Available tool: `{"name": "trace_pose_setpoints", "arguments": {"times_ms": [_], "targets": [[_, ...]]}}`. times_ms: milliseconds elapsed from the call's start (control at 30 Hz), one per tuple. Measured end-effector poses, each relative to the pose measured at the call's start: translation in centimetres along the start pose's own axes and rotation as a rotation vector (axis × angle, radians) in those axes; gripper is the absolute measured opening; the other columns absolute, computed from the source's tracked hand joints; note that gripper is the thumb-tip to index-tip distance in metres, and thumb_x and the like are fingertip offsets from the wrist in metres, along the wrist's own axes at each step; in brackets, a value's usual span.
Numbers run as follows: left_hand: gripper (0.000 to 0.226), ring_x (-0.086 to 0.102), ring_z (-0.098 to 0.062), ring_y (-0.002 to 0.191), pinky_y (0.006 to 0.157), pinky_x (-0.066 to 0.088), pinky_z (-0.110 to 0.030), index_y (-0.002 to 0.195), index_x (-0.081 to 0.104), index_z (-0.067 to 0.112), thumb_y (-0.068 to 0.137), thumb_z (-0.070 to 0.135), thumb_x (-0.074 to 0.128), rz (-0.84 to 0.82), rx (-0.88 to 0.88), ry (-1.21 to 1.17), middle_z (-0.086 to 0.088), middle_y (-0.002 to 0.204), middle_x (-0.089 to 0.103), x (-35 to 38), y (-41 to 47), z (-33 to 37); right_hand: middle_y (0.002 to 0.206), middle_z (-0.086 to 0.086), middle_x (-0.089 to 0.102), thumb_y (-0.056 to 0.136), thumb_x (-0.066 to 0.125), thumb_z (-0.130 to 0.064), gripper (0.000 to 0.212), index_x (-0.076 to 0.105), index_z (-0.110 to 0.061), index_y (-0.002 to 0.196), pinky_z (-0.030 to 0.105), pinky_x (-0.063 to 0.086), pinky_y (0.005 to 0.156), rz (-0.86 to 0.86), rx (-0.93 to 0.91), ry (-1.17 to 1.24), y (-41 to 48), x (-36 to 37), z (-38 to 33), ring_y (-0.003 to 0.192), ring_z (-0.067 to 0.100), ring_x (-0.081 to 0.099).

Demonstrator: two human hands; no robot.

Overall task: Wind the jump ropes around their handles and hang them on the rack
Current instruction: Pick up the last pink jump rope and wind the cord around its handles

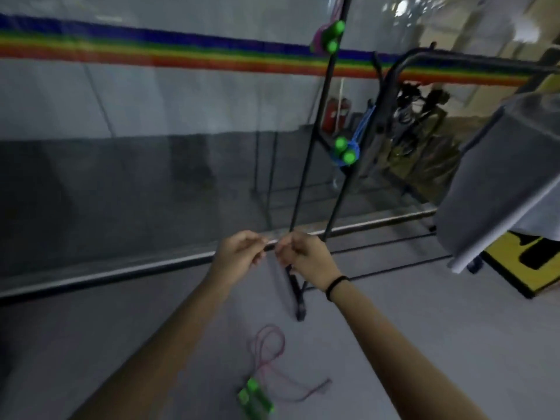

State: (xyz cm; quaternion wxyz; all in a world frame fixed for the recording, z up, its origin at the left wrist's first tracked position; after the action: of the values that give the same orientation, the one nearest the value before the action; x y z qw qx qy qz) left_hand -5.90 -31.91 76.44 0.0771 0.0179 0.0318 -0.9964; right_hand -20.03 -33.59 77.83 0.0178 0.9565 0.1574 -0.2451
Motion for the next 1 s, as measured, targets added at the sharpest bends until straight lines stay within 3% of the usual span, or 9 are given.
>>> {"name": "trace_pose_setpoints", "arguments": {"times_ms": [167,367,633,700,767,833,900,967,1000], "targets": [[0.021,0.046,-0.003,0.04,0.046,0.039,-0.014,0.065,0.062,0.013,0.084,0.006,0.06,0.059,-0.117,0.05,0.006,0.045,0.056,-3.1,-5.2,-6.6,0.064,-0.004,0.061,0.087,0.05,-0.003,0.026,0.056,-0.022,0.07,0.018,0.045,0.051,-0.111,0.124,0.074,-4.1,6.1,4.3,0.048,-0.002,0.055],[0.015,0.046,-0.005,0.042,0.045,0.039,-0.013,0.071,0.065,0.007,0.084,0.002,0.059,0.074,-0.187,0.021,0.005,0.045,0.056,-5.2,-8.7,-20.0,0.062,-0.003,0.063,0.087,0.05,-0.006,0.026,0.057,-0.023,0.068,0.02,0.046,0.05,-0.22,0.25,0.07,-5.8,16.6,16.4,0.053,0.006,0.059],[0.02,0.044,-0.003,0.041,0.044,0.037,-0.013,0.068,0.059,0.006,0.086,-0.002,0.055,0.137,-0.138,-0.002,0.004,0.047,0.054,-5.4,-7.0,-50.1,0.061,0.002,0.059,0.081,0.048,-0.005,0.02,0.054,-0.02,0.068,0.028,0.048,0.057,-0.274,0.289,-0.104,-3.0,34.6,47.7,0.059,0.022,0.06],[0.022,0.044,-0.001,0.04,0.044,0.036,-0.013,0.068,0.059,0.009,0.087,-0.002,0.054,0.141,-0.126,0.013,0.007,0.043,0.055,-5.3,-6.3,-57.7,0.068,0.008,0.059,0.077,0.049,-0.014,0.012,0.053,-0.02,0.068,0.034,0.048,0.065,-0.26,0.296,-0.231,-2.1,38.7,56.9,0.075,0.035,0.064],[0.021,0.045,0.0,0.04,0.045,0.037,-0.013,0.07,0.059,0.011,0.087,0.001,0.054,0.138,-0.112,0.035,0.008,0.043,0.056,-5.4,-5.9,-63.8,0.091,0.015,0.064,0.081,0.051,-0.02,0.004,0.054,-0.019,0.078,0.034,0.045,0.076,-0.283,0.318,-0.427,-2.1,42.1,64.3,0.096,0.035,0.062],[0.018,0.046,0.0,0.041,0.046,0.038,-0.013,0.073,0.06,0.01,0.088,0.003,0.055,0.144,-0.093,0.054,0.009,0.044,0.057,-5.8,-5.6,-68.0,0.122,0.017,0.054,0.085,0.053,-0.034,0.029,0.054,-0.015,0.106,0.035,0.04,0.094,-0.314,0.387,-0.585,-2.7,44.7,70.8,0.117,0.034,0.05],[0.014,0.047,0.0,0.042,0.046,0.038,-0.012,0.075,0.06,0.008,0.088,0.004,0.056,0.148,-0.072,0.065,0.009,0.044,0.057,-6.3,-6.0,-70.2,0.137,0.017,0.033,0.076,0.058,-0.051,0.068,0.034,-0.023,0.134,0.046,0.035,0.105,-0.335,0.511,-0.649,-4.3,46.7,75.8,0.128,0.039,0.034],[0.014,0.047,0.0,0.041,0.044,0.037,-0.011,0.076,0.061,0.007,0.088,0.002,0.055,0.149,-0.059,0.07,0.009,0.044,0.057,-6.8,-6.5,-71.0,0.139,0.012,0.023,0.066,0.066,-0.052,0.084,0.021,-0.039,0.137,0.055,0.034,0.103,-0.35,0.581,-0.716,-6.0,48.2,79.0,0.13,0.039,0.027],[0.014,0.047,0.0,0.04,0.044,0.037,-0.011,0.076,0.061,0.007,0.088,0.002,0.055,0.156,-0.064,0.064,0.009,0.044,0.057,-7.1,-6.8,-71.0,0.137,0.009,0.022,0.067,0.065,-0.051,0.082,0.02,-0.046,0.135,0.055,0.035,0.102,-0.334,0.574,-0.764,-6.6,48.6,79.7,0.129,0.037,0.027]]}}
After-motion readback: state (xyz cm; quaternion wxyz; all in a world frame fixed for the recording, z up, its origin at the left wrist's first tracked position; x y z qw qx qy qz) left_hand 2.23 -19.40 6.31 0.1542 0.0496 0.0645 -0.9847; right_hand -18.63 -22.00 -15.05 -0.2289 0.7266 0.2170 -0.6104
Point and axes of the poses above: each hand's wrist, its own y-axis towards the middle knuckle, its own x-axis out of the palm, z = x × y, the point moved 7 cm from there along y, towards the middle knuckle
